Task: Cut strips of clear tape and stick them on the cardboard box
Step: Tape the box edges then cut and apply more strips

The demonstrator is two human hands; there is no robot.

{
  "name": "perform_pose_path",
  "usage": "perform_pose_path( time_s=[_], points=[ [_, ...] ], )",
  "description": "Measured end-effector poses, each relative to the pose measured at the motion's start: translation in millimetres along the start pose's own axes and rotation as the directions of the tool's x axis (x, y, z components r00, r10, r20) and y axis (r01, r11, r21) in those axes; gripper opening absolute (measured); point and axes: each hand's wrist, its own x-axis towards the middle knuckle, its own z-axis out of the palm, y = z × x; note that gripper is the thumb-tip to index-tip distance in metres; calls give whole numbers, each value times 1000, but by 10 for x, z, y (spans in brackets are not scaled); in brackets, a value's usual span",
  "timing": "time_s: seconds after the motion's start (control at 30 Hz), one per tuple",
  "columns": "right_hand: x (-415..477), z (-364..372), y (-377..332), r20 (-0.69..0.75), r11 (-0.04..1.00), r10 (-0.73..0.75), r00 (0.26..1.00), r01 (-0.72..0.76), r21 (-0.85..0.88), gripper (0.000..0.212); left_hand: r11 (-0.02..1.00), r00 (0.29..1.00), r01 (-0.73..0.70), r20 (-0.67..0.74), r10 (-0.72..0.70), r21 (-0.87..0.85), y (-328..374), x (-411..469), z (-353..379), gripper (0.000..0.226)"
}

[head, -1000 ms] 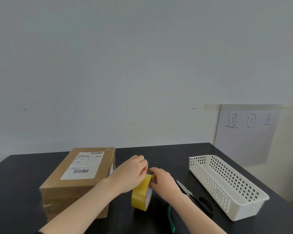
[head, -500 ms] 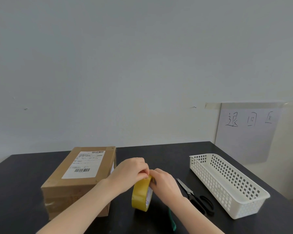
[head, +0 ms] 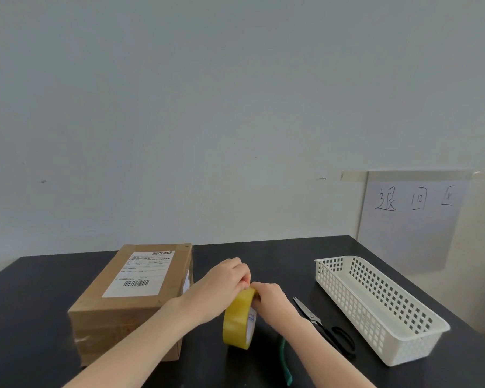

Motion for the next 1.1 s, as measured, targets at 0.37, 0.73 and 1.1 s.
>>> perform_pose_path(
  time_s=[0.37, 0.73, 1.1],
  points=[
    [160, -56, 33, 217, 986, 168, 962, -164, -40, 16, 999, 998, -32, -49, 32, 1, 99, 33, -249, 11],
    [191, -83, 3, 351, 961, 254, 901, -277, 16, 21, 1000, 998, -17, -66, 17, -5, 85, 41, -376, 11],
    [-128, -371, 151, 281, 978, 89, 955, -137, 156, 18, 1000, 998, 16, -61, -16, 5, 92, 165, -425, 8]
  ],
)
